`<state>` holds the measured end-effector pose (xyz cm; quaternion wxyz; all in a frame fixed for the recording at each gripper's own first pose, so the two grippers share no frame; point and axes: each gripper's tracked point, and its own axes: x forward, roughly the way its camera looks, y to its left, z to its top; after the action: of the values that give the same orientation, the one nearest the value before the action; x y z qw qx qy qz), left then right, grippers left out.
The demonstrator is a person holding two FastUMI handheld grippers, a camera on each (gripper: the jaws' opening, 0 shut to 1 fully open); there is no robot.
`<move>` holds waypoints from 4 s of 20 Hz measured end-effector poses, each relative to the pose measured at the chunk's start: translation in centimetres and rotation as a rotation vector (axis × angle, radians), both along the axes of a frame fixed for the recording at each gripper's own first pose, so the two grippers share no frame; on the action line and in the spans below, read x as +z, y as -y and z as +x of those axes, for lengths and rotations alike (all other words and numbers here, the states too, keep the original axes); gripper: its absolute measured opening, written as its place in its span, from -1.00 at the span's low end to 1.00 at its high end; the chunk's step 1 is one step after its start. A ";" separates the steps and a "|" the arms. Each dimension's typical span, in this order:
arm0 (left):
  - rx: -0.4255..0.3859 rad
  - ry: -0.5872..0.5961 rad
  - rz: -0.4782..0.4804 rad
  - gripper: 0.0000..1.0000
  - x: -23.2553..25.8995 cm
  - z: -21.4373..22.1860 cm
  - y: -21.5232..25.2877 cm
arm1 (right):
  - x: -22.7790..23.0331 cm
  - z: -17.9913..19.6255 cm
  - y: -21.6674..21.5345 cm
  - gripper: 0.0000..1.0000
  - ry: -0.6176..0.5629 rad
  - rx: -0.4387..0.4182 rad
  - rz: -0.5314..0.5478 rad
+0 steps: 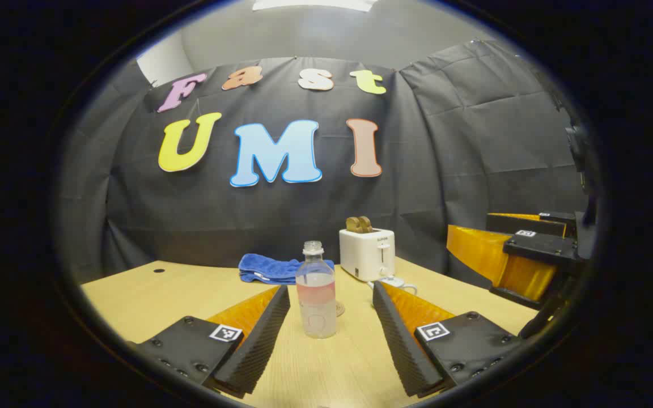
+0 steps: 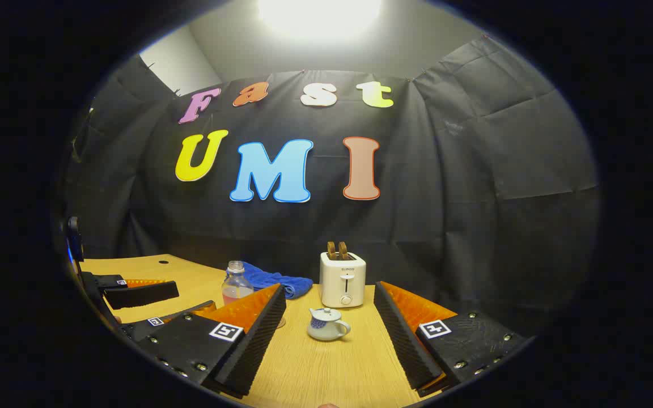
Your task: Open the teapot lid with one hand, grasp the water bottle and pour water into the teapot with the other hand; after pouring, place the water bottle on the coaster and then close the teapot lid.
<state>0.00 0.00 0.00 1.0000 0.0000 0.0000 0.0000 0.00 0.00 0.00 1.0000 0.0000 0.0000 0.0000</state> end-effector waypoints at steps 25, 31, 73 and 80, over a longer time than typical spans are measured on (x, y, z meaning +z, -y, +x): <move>-0.010 -0.014 0.042 0.99 -2.0 3.1 -1.9 | 2.9 6.4 -0.8 0.93 -0.002 0.088 0.014; 0.003 -0.092 -0.006 1.00 -5.5 7.5 -2.3 | 2.5 12.0 -1.1 0.93 0.050 0.118 0.008; -0.088 -0.215 -0.026 0.69 -8.5 15.0 -1.8 | -14.5 23.2 -1.4 -0.79 -0.255 0.091 0.098; -0.099 -0.214 -0.021 0.69 -8.5 15.2 -1.8 | -11.2 22.7 -1.2 -0.79 -0.154 0.095 0.118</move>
<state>15.22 1.83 -8.46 0.9930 -0.0107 0.1066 -0.0492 22.74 1.20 -11.22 0.9942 0.0588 0.0771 0.0475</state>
